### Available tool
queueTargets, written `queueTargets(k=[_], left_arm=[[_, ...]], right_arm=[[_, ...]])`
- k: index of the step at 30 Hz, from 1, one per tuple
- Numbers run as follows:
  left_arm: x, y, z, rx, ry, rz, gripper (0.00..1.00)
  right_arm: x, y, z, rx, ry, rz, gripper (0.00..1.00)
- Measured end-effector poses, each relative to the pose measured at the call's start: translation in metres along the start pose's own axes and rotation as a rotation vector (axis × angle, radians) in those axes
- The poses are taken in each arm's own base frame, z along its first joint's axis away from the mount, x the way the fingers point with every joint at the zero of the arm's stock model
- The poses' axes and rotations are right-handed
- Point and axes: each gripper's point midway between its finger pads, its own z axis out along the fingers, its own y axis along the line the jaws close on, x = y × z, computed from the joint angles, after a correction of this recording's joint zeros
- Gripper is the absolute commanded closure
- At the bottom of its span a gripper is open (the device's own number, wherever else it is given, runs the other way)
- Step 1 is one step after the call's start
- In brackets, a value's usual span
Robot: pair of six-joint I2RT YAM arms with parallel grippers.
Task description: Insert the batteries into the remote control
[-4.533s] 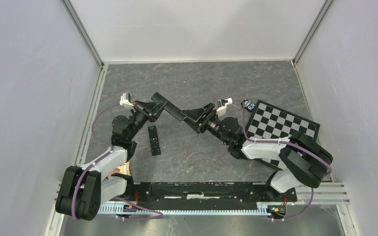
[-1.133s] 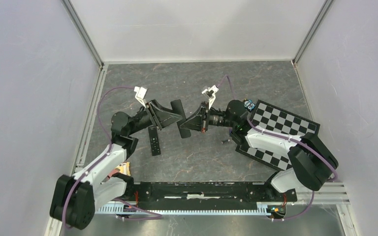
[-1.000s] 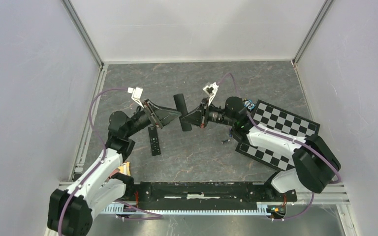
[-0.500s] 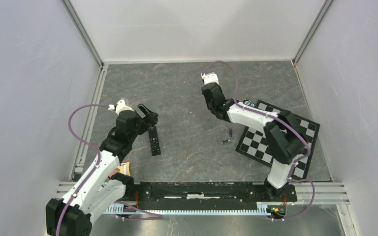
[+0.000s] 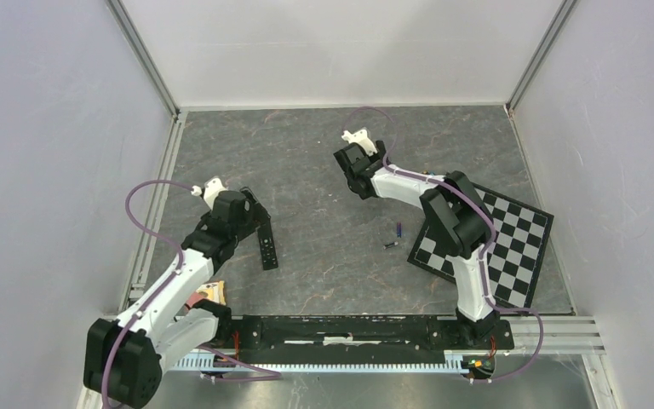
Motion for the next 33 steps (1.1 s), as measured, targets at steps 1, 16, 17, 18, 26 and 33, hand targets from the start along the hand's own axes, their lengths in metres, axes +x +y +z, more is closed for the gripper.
queueTargets(k=[1,16,17,18,26,33], left_arm=[[0.003,0.002,0.002,-0.009,0.009,0.006,0.0],[0.032,0.02,0.025,-0.087,0.082,0.043,0.0],[0.034,0.022,0.026,-0.095,0.088,0.046,0.0],[0.035,0.024,0.026,-0.101,0.091,0.049,0.0],[0.043,0.033,0.034,-0.147,0.111,0.068,0.02],[0.057,0.033,0.046,-0.173,0.192,0.131,0.15]], right_arm=[[0.002,0.002,0.003,0.007,0.008,-0.016,0.89],[0.023,0.031,0.014,-0.106,0.049,-0.103,0.48],[0.023,0.032,0.012,-0.119,0.046,-0.098,0.47],[0.022,0.033,0.01,-0.141,0.042,-0.093,0.45],[0.024,0.046,-0.018,-0.376,0.03,0.007,0.37],[0.042,0.037,-0.063,-0.592,0.016,0.167,0.45]])
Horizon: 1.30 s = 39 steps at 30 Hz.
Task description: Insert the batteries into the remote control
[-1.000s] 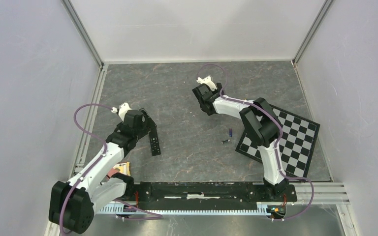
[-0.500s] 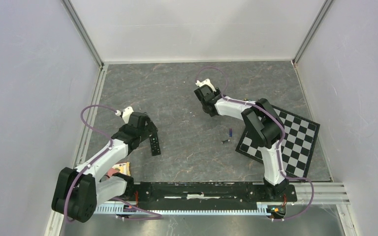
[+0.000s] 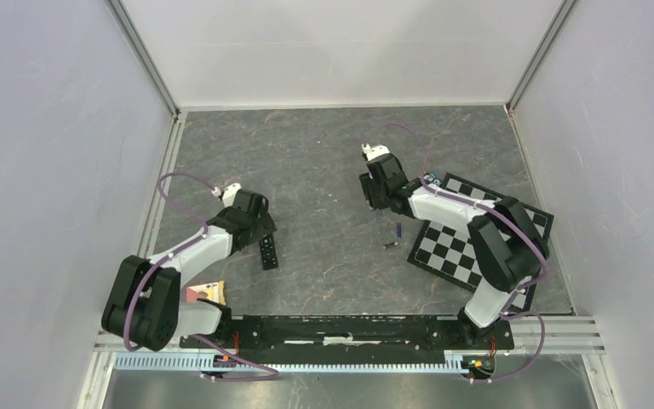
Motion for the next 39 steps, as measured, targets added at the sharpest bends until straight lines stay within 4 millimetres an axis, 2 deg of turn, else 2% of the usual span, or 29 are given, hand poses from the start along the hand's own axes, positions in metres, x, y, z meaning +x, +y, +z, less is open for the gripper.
queueTargets(k=[4,8,13,21,25,30,33,36,39], left_arm=[[-0.001,-0.014,0.003,0.007,0.015,0.042,0.19],[0.002,-0.031,0.003,0.016,0.032,0.093,0.29],[0.013,-0.032,0.005,-0.008,0.057,0.147,0.42],[0.015,-0.03,0.004,-0.016,0.066,0.152,0.6],[0.017,-0.032,0.004,-0.003,0.078,0.159,0.69],[0.025,-0.051,-0.001,0.097,0.127,0.167,0.7],[0.034,-0.068,-0.009,0.189,0.182,0.161,0.7],[0.039,-0.086,-0.018,0.294,0.216,0.137,0.71],[0.045,-0.1,-0.024,0.372,0.241,0.109,0.71]], right_arm=[[0.013,0.01,-0.012,-0.093,-0.001,0.054,0.47],[0.036,0.019,-0.019,-0.159,0.033,0.083,0.48],[0.055,0.028,-0.025,-0.218,0.065,0.115,0.51],[0.05,0.043,-0.037,-0.312,0.037,0.17,0.53],[0.048,0.053,-0.041,-0.37,0.028,0.188,0.47],[0.052,0.082,-0.058,-0.566,-0.008,0.229,0.32],[0.061,0.103,-0.072,-0.698,-0.019,0.28,0.25],[0.072,0.129,-0.089,-0.806,-0.013,0.305,0.24],[0.07,0.151,-0.105,-0.88,-0.024,0.313,0.27]])
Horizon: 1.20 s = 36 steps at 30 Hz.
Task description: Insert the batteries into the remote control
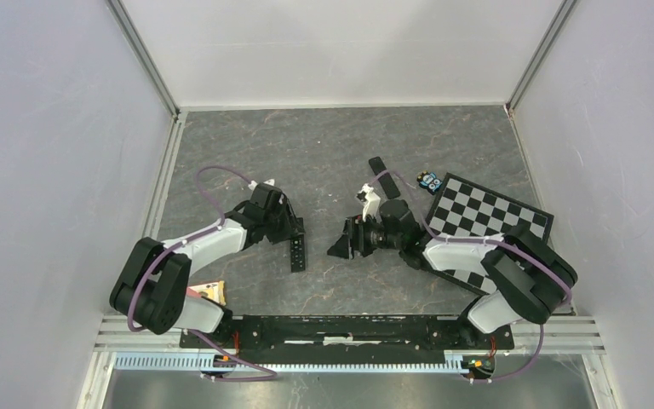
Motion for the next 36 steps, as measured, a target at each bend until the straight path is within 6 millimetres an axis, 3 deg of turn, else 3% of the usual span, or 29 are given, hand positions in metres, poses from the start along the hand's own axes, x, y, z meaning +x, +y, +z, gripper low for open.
queueTargets(k=[5,14,21,27,30,36], left_arm=[[0.009,-0.014,0.002,0.094,0.028,-0.036,0.71],[0.016,-0.031,0.002,0.205,0.047,-0.083,0.71],[0.023,-0.028,0.006,0.217,0.056,-0.118,0.71],[0.023,-0.03,0.006,0.227,0.05,-0.136,0.71],[0.023,-0.029,0.006,0.228,0.049,-0.143,0.7],[0.023,-0.032,0.006,0.242,0.049,-0.159,0.61]], right_arm=[[0.004,0.028,0.013,-0.072,-0.017,0.021,0.39],[0.031,0.018,0.039,-0.027,0.059,0.155,0.39],[0.021,0.031,0.059,-0.049,0.054,0.177,0.45],[0.024,0.023,0.072,-0.003,0.078,0.203,0.46],[0.028,0.021,0.075,0.008,0.088,0.209,0.53],[0.029,0.023,0.081,-0.003,0.092,0.212,0.75]])
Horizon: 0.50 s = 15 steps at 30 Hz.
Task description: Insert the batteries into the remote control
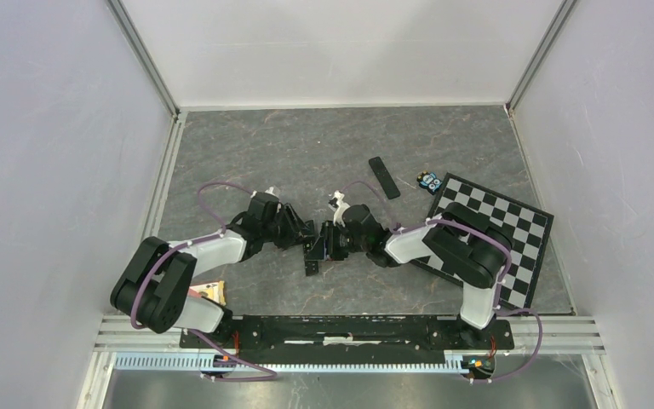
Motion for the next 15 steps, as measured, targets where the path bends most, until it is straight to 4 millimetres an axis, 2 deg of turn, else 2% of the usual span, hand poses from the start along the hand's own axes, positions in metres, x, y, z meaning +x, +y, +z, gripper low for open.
queueTargets(k=[3,5,8,12,15], left_arm=[[-0.001,0.0,-0.001,0.0,-0.002,-0.003,0.52],[-0.002,0.0,-0.002,-0.004,-0.01,-0.002,0.38],[-0.005,-0.005,-0.008,0.008,-0.022,0.004,0.01],[-0.015,-0.024,-0.024,0.058,-0.034,0.025,0.0],[-0.033,-0.051,-0.044,0.12,-0.071,0.064,0.0]], right_arm=[[0.001,-0.004,0.004,0.014,0.0,0.016,0.88],[0.0,-0.005,0.004,0.017,-0.003,0.027,0.93],[-0.004,-0.004,0.003,0.022,-0.021,0.003,0.99],[-0.012,-0.003,-0.005,0.059,-0.052,-0.091,1.0],[-0.029,0.005,-0.016,0.091,-0.09,-0.196,1.0]])
